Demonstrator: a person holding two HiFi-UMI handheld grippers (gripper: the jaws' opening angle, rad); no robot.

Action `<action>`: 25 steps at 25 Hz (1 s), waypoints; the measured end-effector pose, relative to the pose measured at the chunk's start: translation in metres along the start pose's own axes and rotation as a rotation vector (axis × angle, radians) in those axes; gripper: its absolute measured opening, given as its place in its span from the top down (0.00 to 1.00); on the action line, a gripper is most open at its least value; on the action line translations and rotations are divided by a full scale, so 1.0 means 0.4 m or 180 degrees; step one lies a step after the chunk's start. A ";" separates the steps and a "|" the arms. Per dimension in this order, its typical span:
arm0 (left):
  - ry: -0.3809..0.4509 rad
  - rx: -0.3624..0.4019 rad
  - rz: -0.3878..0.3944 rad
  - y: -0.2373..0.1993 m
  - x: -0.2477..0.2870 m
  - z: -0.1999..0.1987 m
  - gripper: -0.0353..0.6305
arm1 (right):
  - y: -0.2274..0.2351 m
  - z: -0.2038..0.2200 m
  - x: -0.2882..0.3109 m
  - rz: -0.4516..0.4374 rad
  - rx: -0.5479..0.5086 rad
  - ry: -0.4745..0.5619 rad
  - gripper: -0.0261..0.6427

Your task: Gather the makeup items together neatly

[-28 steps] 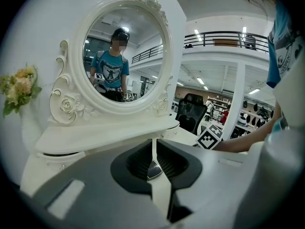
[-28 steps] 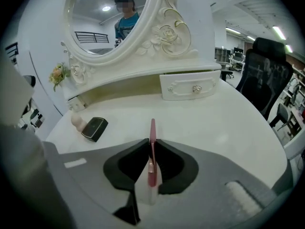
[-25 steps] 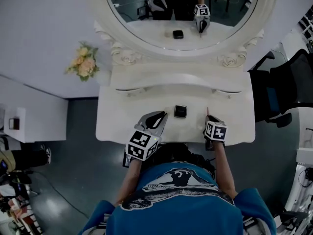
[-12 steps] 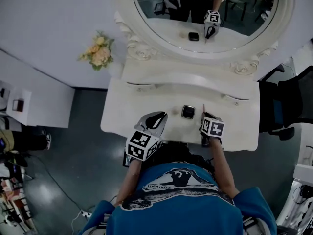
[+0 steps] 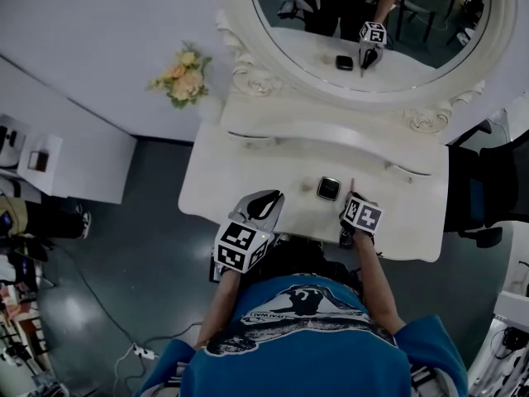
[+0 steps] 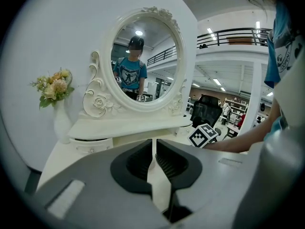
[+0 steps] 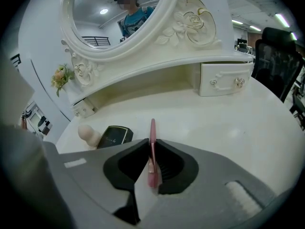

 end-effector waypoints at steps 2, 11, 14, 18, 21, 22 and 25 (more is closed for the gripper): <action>-0.0002 -0.0002 -0.0007 -0.003 -0.004 0.002 0.88 | 0.001 -0.001 0.000 -0.0001 0.0030 0.0015 0.89; 0.0013 0.0045 0.0080 -0.010 -0.011 0.001 0.88 | -0.021 -0.007 -0.036 -0.0210 -0.0017 0.0098 0.77; 0.0022 0.0074 0.0149 -0.011 -0.007 -0.002 0.88 | -0.038 -0.012 -0.066 -0.0324 -0.0148 0.0180 0.77; 0.0030 0.0133 0.0283 -0.008 -0.001 -0.007 0.88 | -0.072 -0.022 -0.119 -0.0431 -0.0394 0.0307 0.77; 0.0028 0.0156 0.0374 -0.010 0.001 -0.006 0.88 | -0.111 -0.032 -0.166 -0.0546 -0.0443 0.0414 0.77; 0.0024 0.0166 0.0411 -0.009 0.002 -0.005 0.88 | -0.124 -0.035 -0.181 -0.0589 -0.0439 0.0456 0.77; 0.0005 0.0213 0.0542 -0.004 0.001 0.001 0.88 | -0.162 -0.039 -0.223 -0.0705 -0.0448 0.0604 0.77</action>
Point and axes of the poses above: the fingertips, and each gripper's own axes: x forward along the fingers, y to its right, z out of its underside, the point moved 2 cm from there along -x, backward along the fingers, and after that the axes turned 4 degrees about x, right-handed, at the moved point
